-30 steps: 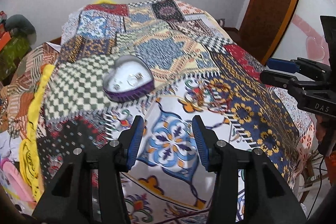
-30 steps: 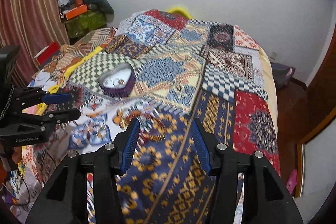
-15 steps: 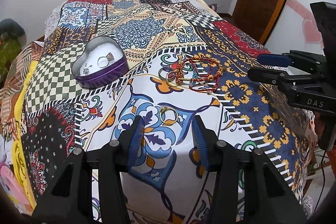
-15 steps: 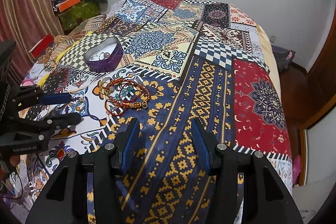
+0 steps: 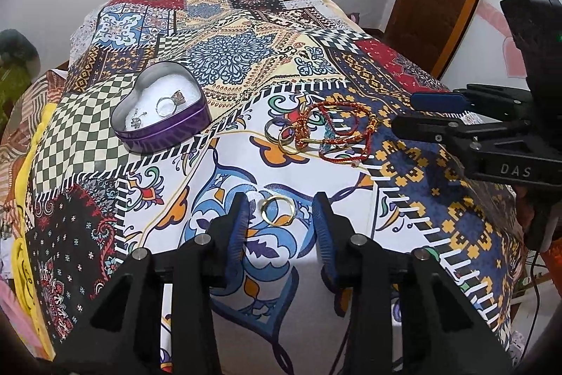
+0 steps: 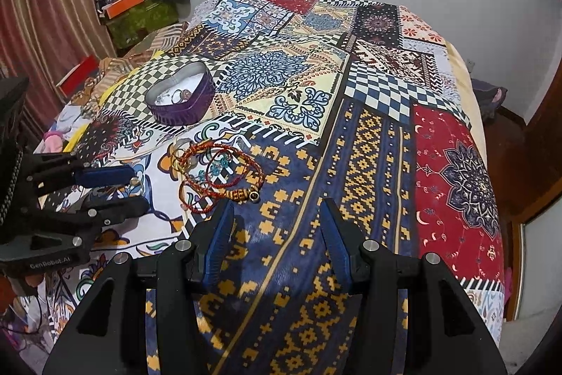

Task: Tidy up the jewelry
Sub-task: 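Move both grippers toward the loose jewelry beside the tin, then grasp the gold ring with the left gripper while the right gripper grasps the red beaded bracelet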

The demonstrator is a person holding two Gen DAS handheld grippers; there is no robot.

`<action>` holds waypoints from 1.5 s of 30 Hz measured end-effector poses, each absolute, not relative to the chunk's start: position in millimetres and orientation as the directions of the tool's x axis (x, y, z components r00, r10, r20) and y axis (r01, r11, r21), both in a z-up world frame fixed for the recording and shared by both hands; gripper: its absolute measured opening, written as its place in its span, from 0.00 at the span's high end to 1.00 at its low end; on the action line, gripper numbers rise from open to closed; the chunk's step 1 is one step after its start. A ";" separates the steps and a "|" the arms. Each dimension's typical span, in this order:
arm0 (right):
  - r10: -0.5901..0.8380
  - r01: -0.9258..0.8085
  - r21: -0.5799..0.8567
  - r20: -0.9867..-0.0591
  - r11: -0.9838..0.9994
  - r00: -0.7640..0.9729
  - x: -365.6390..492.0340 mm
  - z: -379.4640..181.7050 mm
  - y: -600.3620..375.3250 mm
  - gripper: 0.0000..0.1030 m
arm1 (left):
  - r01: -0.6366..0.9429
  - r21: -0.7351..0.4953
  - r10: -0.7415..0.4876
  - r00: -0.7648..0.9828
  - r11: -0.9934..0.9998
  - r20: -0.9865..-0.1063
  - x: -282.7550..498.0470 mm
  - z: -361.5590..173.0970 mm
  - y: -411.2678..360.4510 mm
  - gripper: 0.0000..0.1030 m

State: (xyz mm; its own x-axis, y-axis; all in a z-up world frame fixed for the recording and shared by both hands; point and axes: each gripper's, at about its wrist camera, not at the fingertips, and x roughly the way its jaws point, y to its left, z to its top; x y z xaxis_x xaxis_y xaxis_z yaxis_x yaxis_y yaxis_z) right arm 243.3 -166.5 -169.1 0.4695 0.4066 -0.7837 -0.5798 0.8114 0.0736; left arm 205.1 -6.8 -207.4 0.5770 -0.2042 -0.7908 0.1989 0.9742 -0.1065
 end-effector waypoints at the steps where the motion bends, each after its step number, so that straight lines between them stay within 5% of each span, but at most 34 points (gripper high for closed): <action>1: 0.409 -0.580 0.079 -0.784 0.811 0.466 244.9 -169.0 -165.4 0.55 | 0.198 -0.111 -0.207 0.579 0.974 -0.789 205.2 -207.9 -6.2 0.64; 10: 0.424 -0.596 0.110 -0.803 0.795 0.418 255.4 -177.8 -150.6 0.67 | 0.199 -0.113 -0.211 0.596 0.974 -0.774 204.9 -210.4 -5.8 0.80; 15: 0.435 -0.628 0.103 -0.805 0.772 0.403 251.3 -179.8 -144.0 0.87 | 0.197 -0.108 -0.207 0.605 0.974 -0.769 203.8 -210.8 -6.1 0.80; 23: 0.422 -0.626 0.078 -0.803 0.776 0.422 245.6 -178.5 -144.9 0.95 | 0.182 -0.117 -0.206 0.608 0.976 -0.767 200.2 -207.8 -5.3 0.80; 45: 0.436 -0.579 0.067 -0.730 0.812 0.526 219.0 -129.6 -174.3 0.95 | 0.150 -0.113 -0.184 0.656 0.982 -0.732 176.1 -177.4 -0.8 0.80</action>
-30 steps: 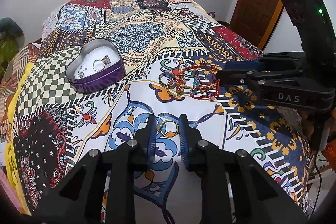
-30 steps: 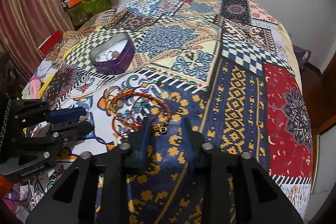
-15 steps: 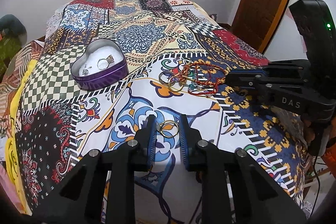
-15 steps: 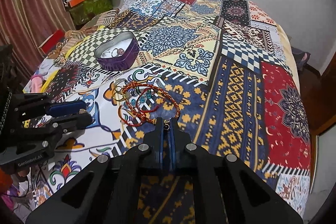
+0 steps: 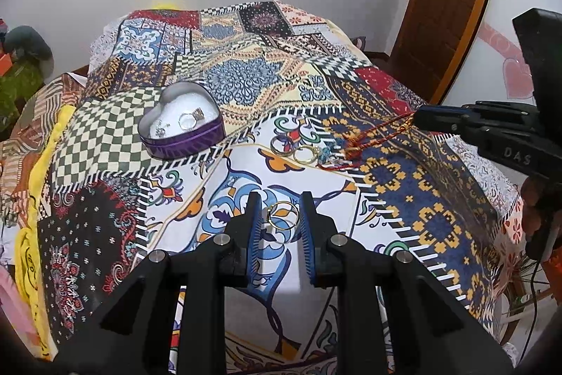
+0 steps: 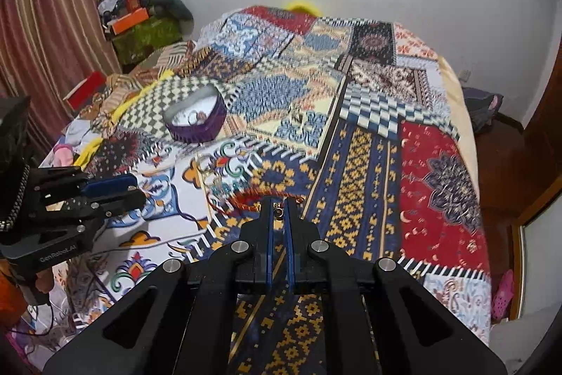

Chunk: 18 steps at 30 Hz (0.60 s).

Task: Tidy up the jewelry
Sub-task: 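Grasp the gold ring with the left gripper while the right gripper grasps the red beaded bracelet, then carry the gold ring and red bracelet over the tin and release both into it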

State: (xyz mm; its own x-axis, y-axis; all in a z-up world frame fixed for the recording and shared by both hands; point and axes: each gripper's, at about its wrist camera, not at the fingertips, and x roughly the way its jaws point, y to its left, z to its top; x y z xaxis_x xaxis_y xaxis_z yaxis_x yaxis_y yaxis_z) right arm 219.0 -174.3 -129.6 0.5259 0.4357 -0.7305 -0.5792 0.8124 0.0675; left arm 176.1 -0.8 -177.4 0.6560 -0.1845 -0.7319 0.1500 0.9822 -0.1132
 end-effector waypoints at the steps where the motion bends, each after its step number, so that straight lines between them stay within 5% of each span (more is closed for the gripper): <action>1: 0.438 -0.581 0.065 -0.727 0.811 0.529 218.3 -127.3 -173.2 0.95 | 0.149 -0.112 -0.183 0.661 0.983 -0.728 175.1 -174.7 0.0 0.80; 18: 0.482 -0.609 0.035 -0.647 0.793 0.590 216.4 -83.5 -143.7 0.95 | 0.102 -0.101 -0.144 0.722 0.990 -0.677 171.8 -147.7 28.4 0.80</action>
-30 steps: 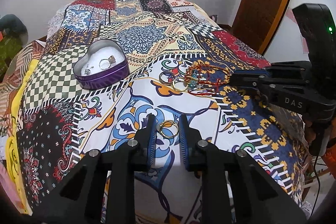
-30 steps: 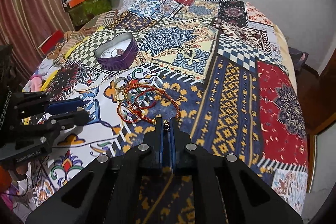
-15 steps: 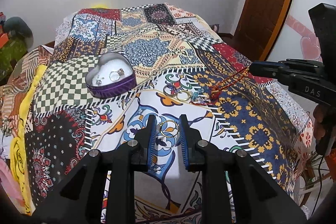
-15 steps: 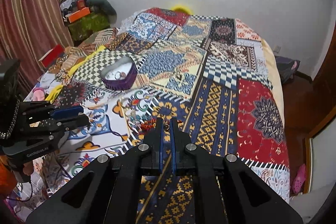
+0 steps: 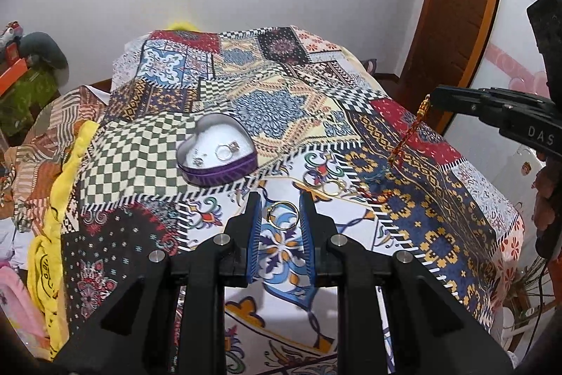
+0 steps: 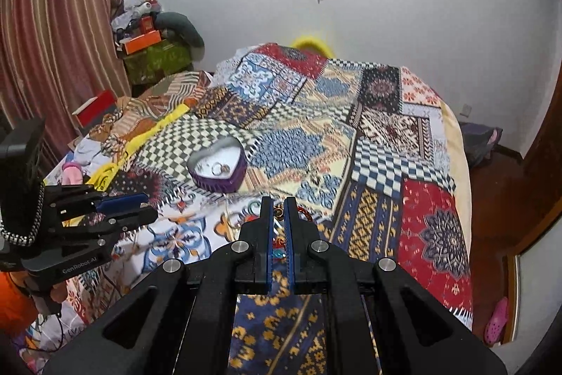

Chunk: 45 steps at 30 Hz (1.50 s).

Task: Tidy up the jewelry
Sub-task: 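Carry the gold ring and red bracelet over the tin and release both into it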

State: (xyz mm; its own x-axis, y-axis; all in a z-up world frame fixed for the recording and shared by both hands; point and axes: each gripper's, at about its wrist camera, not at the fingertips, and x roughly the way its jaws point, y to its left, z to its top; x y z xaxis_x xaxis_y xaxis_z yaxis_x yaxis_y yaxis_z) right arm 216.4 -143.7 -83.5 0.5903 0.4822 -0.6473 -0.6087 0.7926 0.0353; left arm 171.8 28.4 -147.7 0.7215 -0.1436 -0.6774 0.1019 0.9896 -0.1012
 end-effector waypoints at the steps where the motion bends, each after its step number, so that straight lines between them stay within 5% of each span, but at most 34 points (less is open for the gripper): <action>1: 0.487 -0.612 0.035 -0.643 0.790 0.591 216.7 -81.1 -141.1 0.95 | 0.099 -0.101 -0.141 0.724 0.990 -0.675 171.6 -146.8 30.2 0.80; 30: 0.571 -0.701 0.052 -0.625 0.711 0.532 255.2 -77.8 -55.5 0.95 | 0.038 -0.077 -0.079 0.757 0.996 -0.649 217.5 -144.1 79.3 0.80; 45: 0.570 -0.734 0.103 -0.704 0.671 0.423 282.8 -115.5 -16.0 0.95 | 0.019 -0.078 -0.067 0.732 0.997 -0.678 257.1 -169.5 102.5 0.80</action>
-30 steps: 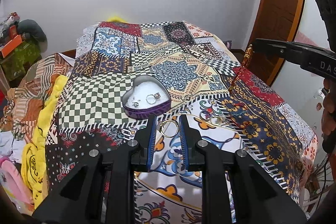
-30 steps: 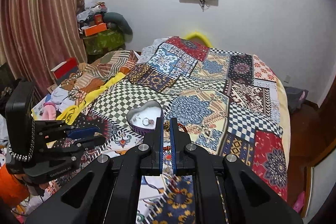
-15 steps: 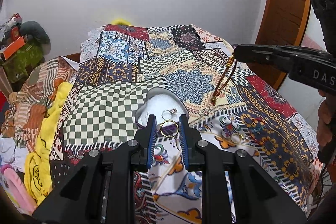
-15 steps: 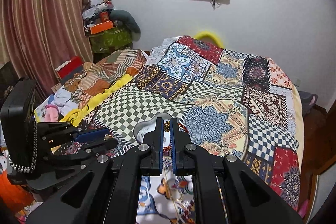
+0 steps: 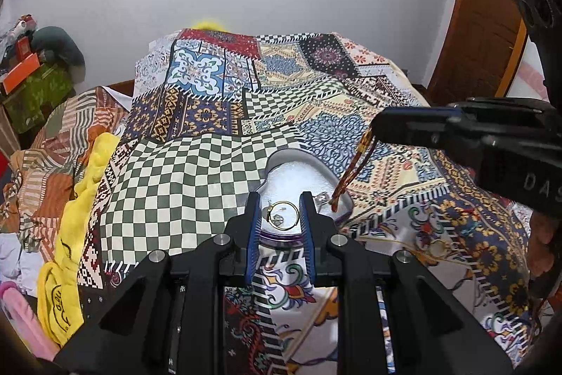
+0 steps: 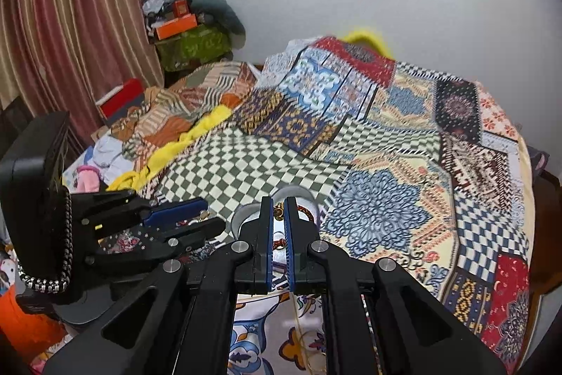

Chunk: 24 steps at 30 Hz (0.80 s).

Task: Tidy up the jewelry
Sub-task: 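Carry the gold ring and red bracelet over the tin and release both into it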

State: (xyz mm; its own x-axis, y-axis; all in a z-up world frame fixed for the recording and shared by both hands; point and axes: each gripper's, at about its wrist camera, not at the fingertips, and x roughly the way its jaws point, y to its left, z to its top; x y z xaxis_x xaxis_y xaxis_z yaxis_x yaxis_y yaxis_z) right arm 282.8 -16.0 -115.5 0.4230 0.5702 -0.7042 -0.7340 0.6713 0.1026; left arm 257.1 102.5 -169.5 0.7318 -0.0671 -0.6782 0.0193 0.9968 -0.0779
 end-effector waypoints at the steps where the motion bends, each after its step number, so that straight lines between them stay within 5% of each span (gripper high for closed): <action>1: 0.567 -0.735 0.114 -0.718 0.668 0.404 286.4 -120.2 -12.6 0.95 | 0.019 -0.078 -0.067 0.729 0.997 -0.681 258.4 -171.3 102.9 0.80; 24: 0.482 -0.724 0.137 -0.826 0.676 0.293 342.2 -154.7 14.7 0.93 | 0.073 -0.092 -0.118 0.669 0.993 -0.734 302.5 -202.3 106.4 0.80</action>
State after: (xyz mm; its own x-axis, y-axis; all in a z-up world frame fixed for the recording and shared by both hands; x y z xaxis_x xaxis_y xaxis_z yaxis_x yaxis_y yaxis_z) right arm 342.2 14.7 -154.7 0.2934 0.4816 -0.8258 -0.7238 0.6763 0.1372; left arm 302.5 106.4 -202.3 0.6686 -0.1176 -0.7343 0.0733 0.9930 -0.0923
